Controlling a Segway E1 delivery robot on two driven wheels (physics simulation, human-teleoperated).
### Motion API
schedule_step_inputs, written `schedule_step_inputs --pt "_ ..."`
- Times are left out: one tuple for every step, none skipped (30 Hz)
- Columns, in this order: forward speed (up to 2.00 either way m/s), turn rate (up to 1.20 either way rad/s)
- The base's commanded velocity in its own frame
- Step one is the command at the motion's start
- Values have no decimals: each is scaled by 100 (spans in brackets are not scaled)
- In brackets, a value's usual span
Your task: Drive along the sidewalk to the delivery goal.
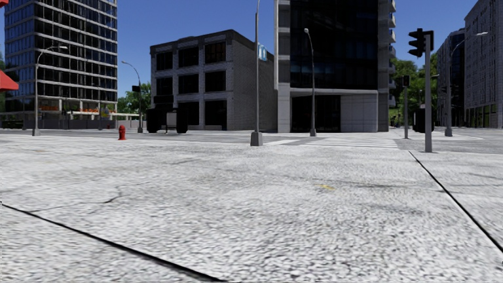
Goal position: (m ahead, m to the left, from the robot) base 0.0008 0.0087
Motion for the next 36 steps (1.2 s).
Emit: schedule_step_inputs --pt "49 0" --pt "48 0" --pt "48 0" --pt "48 0" --pt "48 0" --pt "48 0" --pt "45 0" --pt "36 0" --pt "0 0" --pt "0 0" --pt "0 0" --pt "0 0" --pt "0 0" --pt "0 0" --pt "0 0" --pt "0 0" --pt "0 0" --pt "0 0" --pt "0 0" --pt "0 0" --pt "0 0" --pt "0 0" --pt "0 0" --pt "0 0" --pt "0 0" --pt "0 0" --pt "0 0" --pt "0 0" --pt "0 0" --pt "0 0" --pt "0 0" --pt "0 0" --pt "0 0" --pt "0 0" --pt "0 0" --pt "0 0"
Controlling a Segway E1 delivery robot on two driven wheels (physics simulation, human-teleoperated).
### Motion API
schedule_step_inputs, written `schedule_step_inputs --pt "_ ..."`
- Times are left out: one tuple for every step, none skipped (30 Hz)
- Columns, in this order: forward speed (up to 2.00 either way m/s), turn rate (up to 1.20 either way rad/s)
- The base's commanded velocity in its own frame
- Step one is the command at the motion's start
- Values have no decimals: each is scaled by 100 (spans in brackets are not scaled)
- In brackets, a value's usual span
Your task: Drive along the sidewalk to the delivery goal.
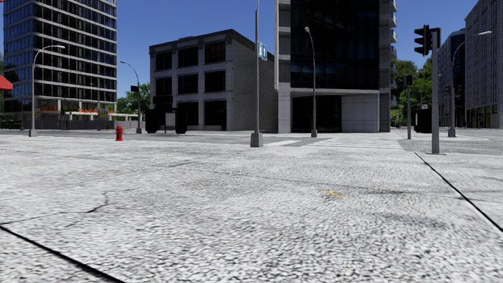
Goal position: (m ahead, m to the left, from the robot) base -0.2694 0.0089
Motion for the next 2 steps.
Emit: schedule_step_inputs --pt "0 0" --pt "0 0"
